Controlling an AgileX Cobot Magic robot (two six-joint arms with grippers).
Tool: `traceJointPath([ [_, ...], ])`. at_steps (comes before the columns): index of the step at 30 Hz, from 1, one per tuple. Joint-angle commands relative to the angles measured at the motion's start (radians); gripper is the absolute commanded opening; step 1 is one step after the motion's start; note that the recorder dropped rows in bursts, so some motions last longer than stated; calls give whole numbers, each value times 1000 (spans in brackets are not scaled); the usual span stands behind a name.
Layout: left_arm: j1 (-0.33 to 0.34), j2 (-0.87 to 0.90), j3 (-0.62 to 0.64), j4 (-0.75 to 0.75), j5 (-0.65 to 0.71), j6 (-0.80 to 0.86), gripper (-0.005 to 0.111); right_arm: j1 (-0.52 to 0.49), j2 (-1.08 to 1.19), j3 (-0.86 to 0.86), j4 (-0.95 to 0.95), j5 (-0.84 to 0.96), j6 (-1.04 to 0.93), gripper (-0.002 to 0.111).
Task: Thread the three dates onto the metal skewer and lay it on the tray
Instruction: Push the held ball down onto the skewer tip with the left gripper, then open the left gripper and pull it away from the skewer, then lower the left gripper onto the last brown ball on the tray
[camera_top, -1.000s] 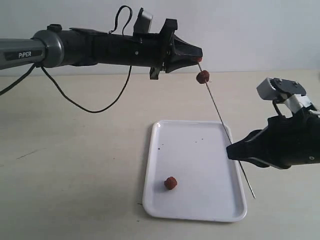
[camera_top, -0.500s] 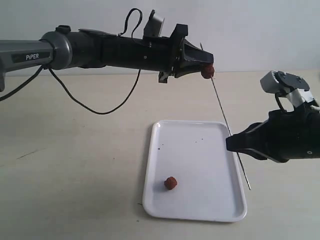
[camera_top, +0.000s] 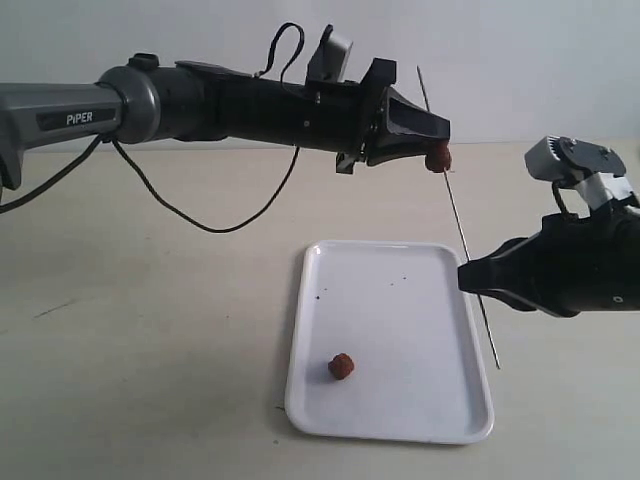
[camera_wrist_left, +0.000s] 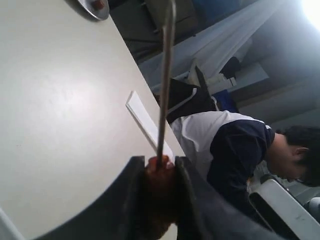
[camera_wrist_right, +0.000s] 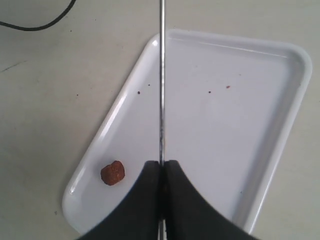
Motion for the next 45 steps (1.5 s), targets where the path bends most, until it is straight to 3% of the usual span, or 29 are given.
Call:
traceJointPath([
  [1, -10, -3, 1, 37, 46, 17, 25, -2, -3, -5, 61, -11, -47, 0],
  [2, -10, -3, 1, 42, 46, 17, 30, -2, -3, -5, 61, -11, -47, 0],
  [3, -10, -3, 1, 54, 44, 17, 44, -2, -3, -5, 61, -11, -50, 0],
  [5, -10, -3, 1, 54, 35, 17, 61, -2, -3, -5, 61, -11, -50, 0],
  [8, -10, -3, 1, 54, 26, 20, 66, -2, -3, -5, 61, -11, -53, 0],
  [17, 74, -3, 1, 206, 45, 86, 66, -2, -3, -5, 63, -15, -50, 0],
  [24, 89, -3, 1, 305, 123, 181, 64, -2, -3, -5, 58, -15, -54, 0],
  [26, 71, -18, 1, 531, 123, 152, 56, -2, -3, -5, 37, -15, -54, 0],
  [30, 25, -22, 1, 825, 123, 83, 45, -2, -3, -5, 28, -15, -50, 0],
  [36, -47, -32, 1, 1016, 123, -47, 46, -2, -3, -5, 13, -15, -45, 0],
  [45, -184, -108, 1, 1352, 123, 24, 46, -2, -3, -5, -24, -17, -42, 0],
])
